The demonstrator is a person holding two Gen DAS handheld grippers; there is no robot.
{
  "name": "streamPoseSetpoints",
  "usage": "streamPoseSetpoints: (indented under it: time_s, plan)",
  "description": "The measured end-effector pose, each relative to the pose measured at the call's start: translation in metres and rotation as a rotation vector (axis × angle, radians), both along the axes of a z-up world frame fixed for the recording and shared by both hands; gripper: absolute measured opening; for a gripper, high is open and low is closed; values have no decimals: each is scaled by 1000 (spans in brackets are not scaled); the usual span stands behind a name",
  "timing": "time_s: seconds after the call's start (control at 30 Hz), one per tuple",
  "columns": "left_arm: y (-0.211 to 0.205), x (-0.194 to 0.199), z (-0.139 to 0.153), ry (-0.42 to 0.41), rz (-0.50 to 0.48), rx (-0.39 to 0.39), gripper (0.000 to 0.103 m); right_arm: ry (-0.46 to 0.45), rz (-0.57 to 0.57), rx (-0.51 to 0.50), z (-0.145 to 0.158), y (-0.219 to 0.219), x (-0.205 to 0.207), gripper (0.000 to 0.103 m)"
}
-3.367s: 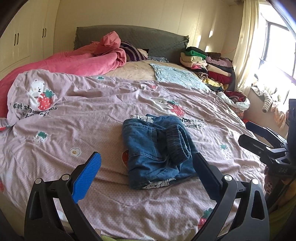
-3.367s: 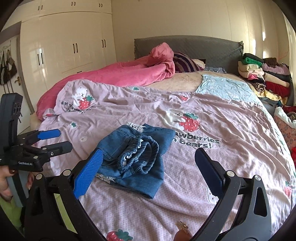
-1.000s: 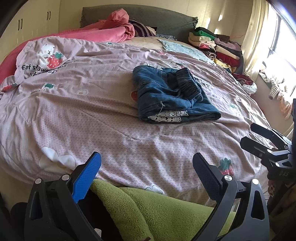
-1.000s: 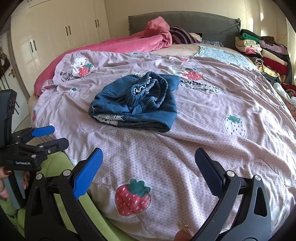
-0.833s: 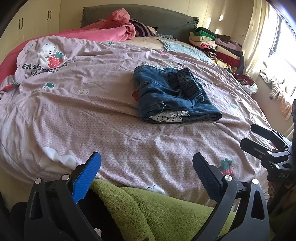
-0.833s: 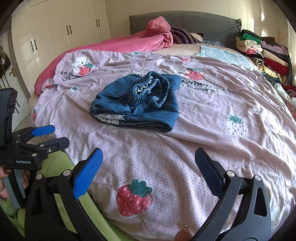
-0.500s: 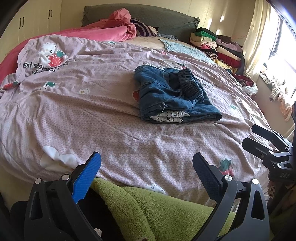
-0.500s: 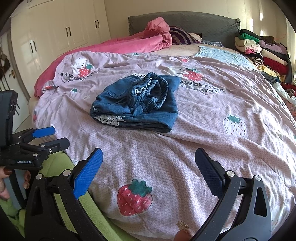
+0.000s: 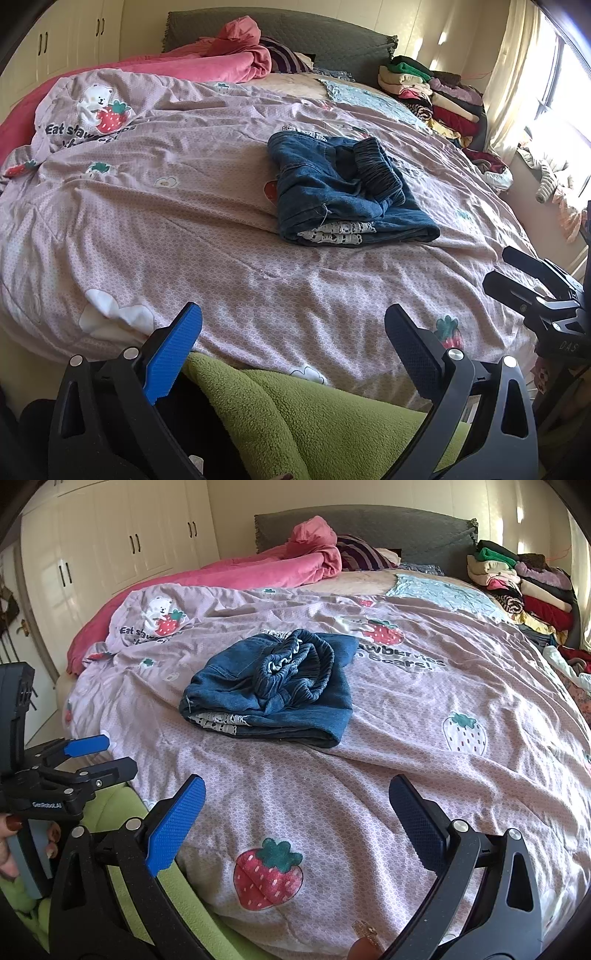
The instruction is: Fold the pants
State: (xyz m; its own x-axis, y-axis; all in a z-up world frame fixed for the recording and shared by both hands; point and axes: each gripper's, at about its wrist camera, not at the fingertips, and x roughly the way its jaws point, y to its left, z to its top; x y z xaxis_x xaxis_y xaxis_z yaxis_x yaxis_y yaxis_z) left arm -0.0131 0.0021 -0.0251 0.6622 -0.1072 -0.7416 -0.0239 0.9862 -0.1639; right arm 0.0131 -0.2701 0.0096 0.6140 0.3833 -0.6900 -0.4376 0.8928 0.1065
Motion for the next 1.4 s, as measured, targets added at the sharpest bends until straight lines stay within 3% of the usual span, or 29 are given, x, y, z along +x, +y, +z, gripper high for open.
streamPoseSetpoints:
  time_s: [1.4]
  plan:
    - [3, -3, 6, -4, -9, -2, 99, -4, -8, -1, 2, -2, 2, 94]
